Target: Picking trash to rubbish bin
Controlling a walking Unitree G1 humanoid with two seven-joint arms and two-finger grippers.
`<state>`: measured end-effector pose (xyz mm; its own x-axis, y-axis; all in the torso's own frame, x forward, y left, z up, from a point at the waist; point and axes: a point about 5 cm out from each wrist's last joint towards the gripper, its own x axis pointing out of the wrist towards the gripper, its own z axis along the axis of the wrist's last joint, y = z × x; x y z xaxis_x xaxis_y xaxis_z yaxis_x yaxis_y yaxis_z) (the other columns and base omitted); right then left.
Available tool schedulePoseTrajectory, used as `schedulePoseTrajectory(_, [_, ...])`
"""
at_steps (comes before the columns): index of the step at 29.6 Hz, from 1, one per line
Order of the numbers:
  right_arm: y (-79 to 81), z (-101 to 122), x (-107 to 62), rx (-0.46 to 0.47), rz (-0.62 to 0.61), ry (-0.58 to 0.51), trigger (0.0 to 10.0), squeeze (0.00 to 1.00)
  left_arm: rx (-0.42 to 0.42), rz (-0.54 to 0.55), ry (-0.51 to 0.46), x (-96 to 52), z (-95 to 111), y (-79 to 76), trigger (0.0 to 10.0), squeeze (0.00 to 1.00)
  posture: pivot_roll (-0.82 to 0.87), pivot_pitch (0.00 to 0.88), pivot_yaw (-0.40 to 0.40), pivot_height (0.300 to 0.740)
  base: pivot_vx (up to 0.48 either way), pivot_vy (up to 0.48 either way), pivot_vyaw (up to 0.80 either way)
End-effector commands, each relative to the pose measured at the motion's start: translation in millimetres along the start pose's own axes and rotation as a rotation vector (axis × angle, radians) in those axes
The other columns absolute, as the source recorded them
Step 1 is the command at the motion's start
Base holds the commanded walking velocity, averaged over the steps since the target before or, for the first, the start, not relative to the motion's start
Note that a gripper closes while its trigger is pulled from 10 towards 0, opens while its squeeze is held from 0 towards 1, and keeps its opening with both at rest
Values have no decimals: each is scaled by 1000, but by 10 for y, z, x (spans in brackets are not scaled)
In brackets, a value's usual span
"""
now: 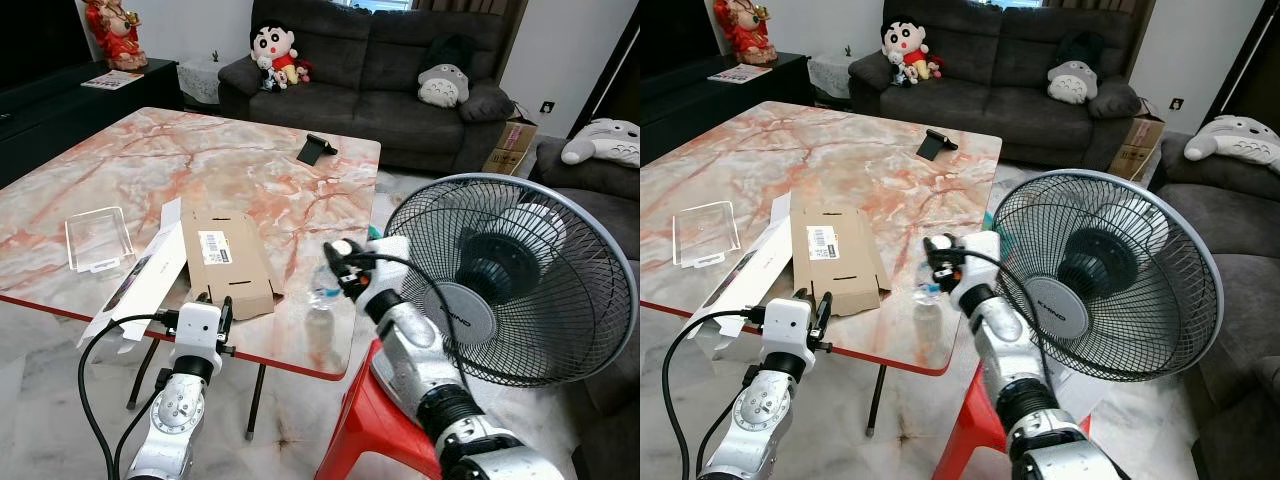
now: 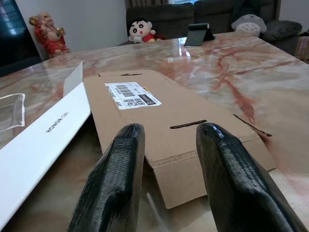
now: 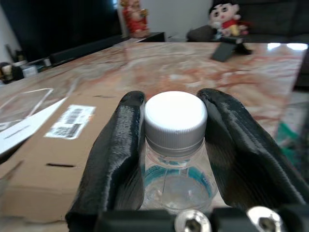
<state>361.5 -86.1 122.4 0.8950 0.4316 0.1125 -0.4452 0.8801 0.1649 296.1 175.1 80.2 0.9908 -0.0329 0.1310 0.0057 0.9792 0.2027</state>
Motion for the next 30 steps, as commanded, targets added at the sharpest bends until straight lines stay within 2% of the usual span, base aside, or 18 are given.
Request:
schedulePoseTrajectory(1, [-61,42,-18,-9,-27,-29,10000,0,9,-18,0,25,13,-30,10000,0,70,0,-84,740,0,0,0])
schedulePoseTrajectory(14, [-416,-48,-269,-47,-121,6,10000,0,6,-26,0,25,10,-48,10000,0,60,0,-79,740,0,0,0])
schedulePoseTrajectory(20, [-397,-67,-279,-39,-119,3,10000,0,1,-27,-7,23,15,-52,10000,0,59,0,-77,740,0,0,0])
schedulePoseTrajectory(30, [-272,-107,-242,-12,-93,-5,10000,0,-1,-27,-10,24,19,-57,10000,0,62,0,-76,740,-56,0,0])
